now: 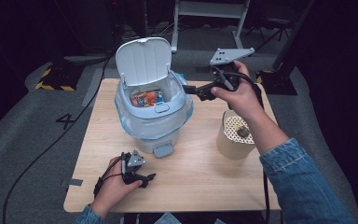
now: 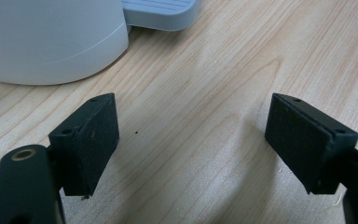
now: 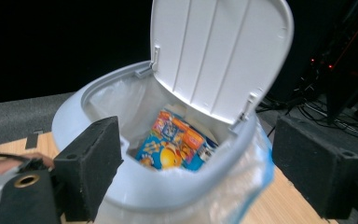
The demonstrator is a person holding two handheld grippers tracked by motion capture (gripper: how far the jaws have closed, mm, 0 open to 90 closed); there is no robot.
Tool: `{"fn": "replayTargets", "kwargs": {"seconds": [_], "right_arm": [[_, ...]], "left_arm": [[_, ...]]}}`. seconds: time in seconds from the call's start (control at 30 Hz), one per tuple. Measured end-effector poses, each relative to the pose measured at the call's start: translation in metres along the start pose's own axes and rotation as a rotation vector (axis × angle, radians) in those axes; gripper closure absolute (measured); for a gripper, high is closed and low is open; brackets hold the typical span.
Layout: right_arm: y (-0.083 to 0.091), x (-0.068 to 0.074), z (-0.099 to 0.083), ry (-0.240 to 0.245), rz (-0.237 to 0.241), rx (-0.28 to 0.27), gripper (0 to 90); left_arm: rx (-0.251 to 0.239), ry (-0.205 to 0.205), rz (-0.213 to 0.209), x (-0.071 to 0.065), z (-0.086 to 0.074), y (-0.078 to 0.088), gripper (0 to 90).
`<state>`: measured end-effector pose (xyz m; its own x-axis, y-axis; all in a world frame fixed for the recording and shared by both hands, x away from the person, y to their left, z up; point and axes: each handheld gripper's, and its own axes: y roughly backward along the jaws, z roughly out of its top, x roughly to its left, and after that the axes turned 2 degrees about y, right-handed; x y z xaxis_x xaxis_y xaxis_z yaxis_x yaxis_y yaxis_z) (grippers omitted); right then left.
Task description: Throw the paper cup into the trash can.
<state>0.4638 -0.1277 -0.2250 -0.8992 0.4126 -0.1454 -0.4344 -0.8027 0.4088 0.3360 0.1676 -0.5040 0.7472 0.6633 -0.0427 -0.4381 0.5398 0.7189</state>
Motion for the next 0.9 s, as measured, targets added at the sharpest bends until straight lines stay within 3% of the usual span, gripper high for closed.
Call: {"fn": "replayTargets", "kwargs": {"seconds": [0.17, 0.23, 0.37, 0.7, 0.9], "right_arm": [[0.022, -0.002, -0.006, -0.006, -0.02, 0.001, 16.4], [0.04, -0.005, -0.013, -0.013, -0.055, 0.015, 16.4], [0.057, -0.007, -0.024, -0.013, -0.085, 0.035, 16.7], [0.091, -0.01, -0.053, -0.051, -0.151, 0.087, 19.2], [0.11, -0.006, -0.072, -0.088, -0.154, 0.095, 20.9]], "left_arm": [[-0.001, 0.001, 0.001, 0.0, -0.001, 0.001, 18.4], [-0.002, 0.003, 0.0, 0.001, -0.001, 0.002, 20.9], [0.025, 0.029, 0.002, 0.002, -0.002, 0.009, 24.0], [0.025, 0.049, 0.028, 0.006, -0.008, 0.015, 24.5], [0.025, 0.057, 0.028, 0.009, -0.011, 0.017, 25.2]]}}
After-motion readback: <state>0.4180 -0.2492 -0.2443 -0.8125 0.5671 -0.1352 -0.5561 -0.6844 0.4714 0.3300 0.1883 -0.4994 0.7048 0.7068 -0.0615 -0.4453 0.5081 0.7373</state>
